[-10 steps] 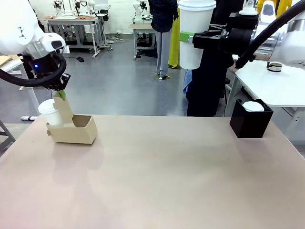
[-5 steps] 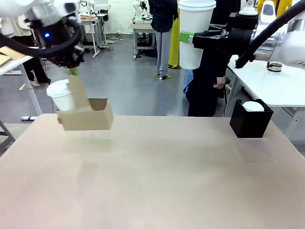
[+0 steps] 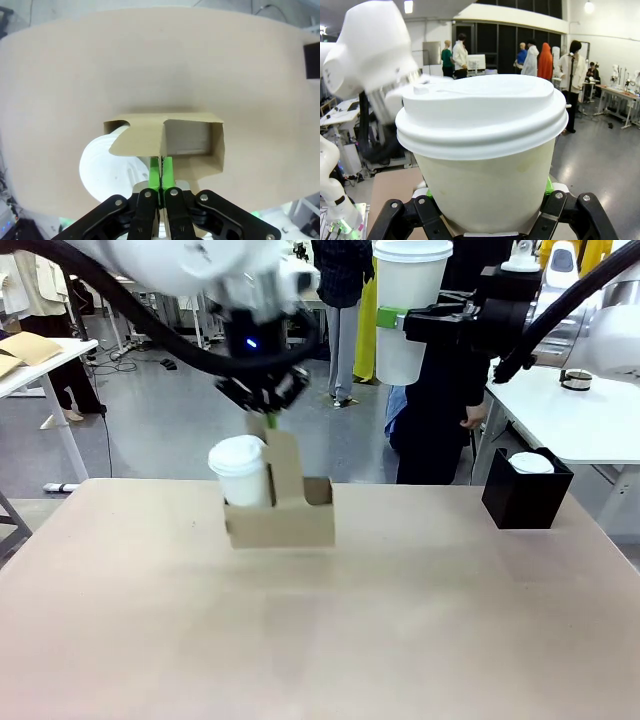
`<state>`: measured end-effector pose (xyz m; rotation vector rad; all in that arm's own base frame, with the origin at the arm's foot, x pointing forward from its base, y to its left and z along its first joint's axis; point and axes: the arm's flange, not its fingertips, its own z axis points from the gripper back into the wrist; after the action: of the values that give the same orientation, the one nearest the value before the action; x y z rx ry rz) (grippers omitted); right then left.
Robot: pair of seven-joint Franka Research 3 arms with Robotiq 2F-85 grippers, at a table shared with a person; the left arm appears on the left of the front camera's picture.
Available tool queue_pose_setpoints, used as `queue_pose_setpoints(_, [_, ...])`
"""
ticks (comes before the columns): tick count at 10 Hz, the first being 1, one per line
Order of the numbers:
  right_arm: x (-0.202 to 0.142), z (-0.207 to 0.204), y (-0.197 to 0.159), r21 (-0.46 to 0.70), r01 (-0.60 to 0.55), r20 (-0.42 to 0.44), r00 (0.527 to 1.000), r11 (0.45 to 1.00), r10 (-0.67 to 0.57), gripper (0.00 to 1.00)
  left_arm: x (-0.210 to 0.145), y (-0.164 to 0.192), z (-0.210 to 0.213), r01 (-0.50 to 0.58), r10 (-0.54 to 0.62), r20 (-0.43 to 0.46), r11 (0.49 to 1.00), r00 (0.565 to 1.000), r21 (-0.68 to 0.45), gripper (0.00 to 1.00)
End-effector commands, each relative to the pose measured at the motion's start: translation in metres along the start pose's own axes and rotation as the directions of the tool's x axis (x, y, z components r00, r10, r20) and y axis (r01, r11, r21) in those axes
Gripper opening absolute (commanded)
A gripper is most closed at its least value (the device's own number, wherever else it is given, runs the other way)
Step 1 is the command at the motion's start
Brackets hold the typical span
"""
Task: Pour a drink into a cup and package it in a carrier.
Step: Position the Cup Carrier in the center of the table.
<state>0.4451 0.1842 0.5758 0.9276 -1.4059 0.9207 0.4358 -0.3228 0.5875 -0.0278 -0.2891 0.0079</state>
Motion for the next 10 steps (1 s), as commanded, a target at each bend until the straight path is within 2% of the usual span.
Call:
queue_pose_setpoints(1, [0.002,-0.001,0.000,0.004,-0.012,0.014,1.000,1.000,0.012,0.81,0.000,-0.037,-0.025,-0.002,0.001,0.008,0.999,1.000,0.047,0.02])
queue_pose_setpoints(3, [0.002,-0.001,0.000,0.004,-0.012,0.014,1.000,1.000,0.012,0.81,-0.016,-0.063,-0.054,-0.001,0.001,-0.003,0.998,1.000,0.057,0.02])
queue_pose_setpoints(6, [0.002,-0.001,0.000,0.004,-0.012,0.014,1.000,1.000,0.012,0.81,-0.036,-0.077,-0.078,0.030,-0.028,-0.025,0.996,0.999,0.081,0.02])
queue_pose_setpoints(8, [0.002,-0.001,0.000,0.004,-0.012,0.014,1.000,1.000,0.012,0.81,-0.044,-0.079,-0.085,0.023,-0.017,-0.068,0.996,0.998,0.086,0.02])
queue_pose_setpoints(10, [0.002,-0.001,0.000,0.004,-0.012,0.014,1.000,1.000,0.012,0.81,-0.038,-0.082,-0.082,0.041,-0.037,-0.051,0.997,0.998,0.061,0.02])
